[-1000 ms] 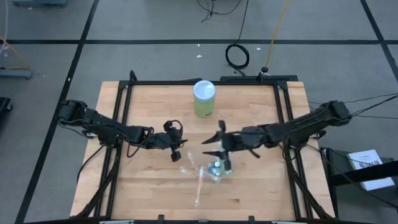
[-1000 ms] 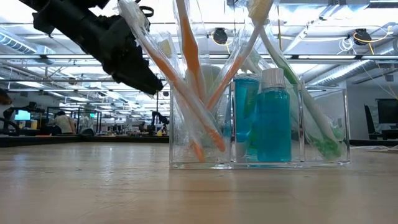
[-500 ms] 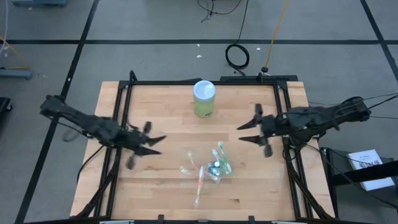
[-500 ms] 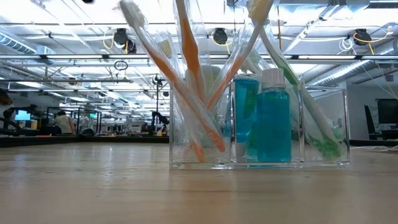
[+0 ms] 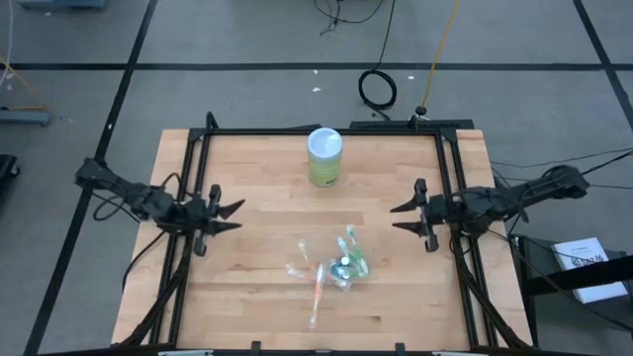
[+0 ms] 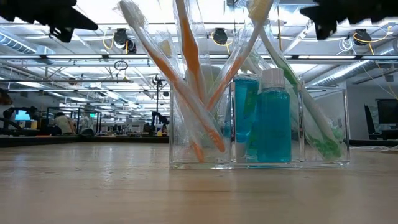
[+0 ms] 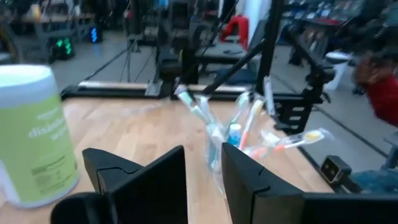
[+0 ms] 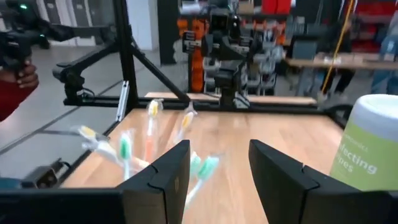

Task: Pick & Place toothbrushing station
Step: Return to Home Position

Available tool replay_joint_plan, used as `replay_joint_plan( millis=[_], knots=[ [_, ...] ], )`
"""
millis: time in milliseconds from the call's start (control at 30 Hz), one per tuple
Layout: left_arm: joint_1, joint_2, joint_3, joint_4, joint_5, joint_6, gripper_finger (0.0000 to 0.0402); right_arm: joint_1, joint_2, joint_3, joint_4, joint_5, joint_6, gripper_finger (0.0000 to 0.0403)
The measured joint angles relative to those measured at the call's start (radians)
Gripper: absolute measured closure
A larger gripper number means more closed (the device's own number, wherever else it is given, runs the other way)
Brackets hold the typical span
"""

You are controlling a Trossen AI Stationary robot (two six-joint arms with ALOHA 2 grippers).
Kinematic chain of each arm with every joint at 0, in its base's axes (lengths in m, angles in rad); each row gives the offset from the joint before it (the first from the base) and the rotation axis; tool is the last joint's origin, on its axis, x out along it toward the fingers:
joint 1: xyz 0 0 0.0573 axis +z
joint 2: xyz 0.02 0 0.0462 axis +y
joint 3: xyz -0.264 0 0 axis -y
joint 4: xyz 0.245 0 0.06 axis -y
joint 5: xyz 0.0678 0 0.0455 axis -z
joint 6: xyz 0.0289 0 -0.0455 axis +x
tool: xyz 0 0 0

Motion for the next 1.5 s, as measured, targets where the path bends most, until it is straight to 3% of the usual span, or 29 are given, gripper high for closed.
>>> replay_joint_plan(
  millis=[100, 233, 433, 800, 967, 1067, 1200, 1367, 1500],
  knots=[
    [0.000, -0.055, -0.056, 0.010, 0.006, 0.017, 0.0380, -0.002, -0.049, -0.146, 0.186, 0.002, -0.050, 0.0248],
    [0.001, -0.111, -0.114, 0.011, -0.069, 0.009, 0.0380, -0.021, -0.106, -0.303, 0.431, 0.017, -0.085, 0.0248],
    [0.001, -0.188, -0.184, 0.044, -0.082, 0.027, 0.0380, -0.075, -0.166, -0.416, 0.570, 0.074, -0.063, 0.0248],
    [0.001, -0.336, -0.215, -0.054, -0.154, 0.061, 0.0380, -0.230, -0.168, -0.420, 0.537, 0.069, -0.079, 0.0248],
    [0.003, -0.333, -0.171, -0.131, -0.202, 0.017, 0.0380, -0.301, -0.202, -0.420, 0.493, -0.035, -0.077, 0.0248],
    [0.003, -0.332, -0.172, -0.138, -0.211, 0.015, 0.0380, -0.333, -0.249, -0.420, 0.433, -0.041, -0.074, 0.0248],
    [0.003, -0.332, -0.172, -0.123, -0.202, 0.007, 0.0380, -0.370, -0.323, -0.421, 0.343, -0.051, -0.064, 0.0248],
    [0.003, -0.332, -0.173, -0.096, -0.103, 0.020, 0.0380, -0.405, -0.407, -0.410, 0.262, -0.124, -0.044, 0.0248],
    [0.005, -0.316, -0.237, 0.028, -0.105, 0.042, 0.0380, -0.423, -0.446, -0.405, 0.240, -0.173, -0.025, 0.0248]
  ],
)
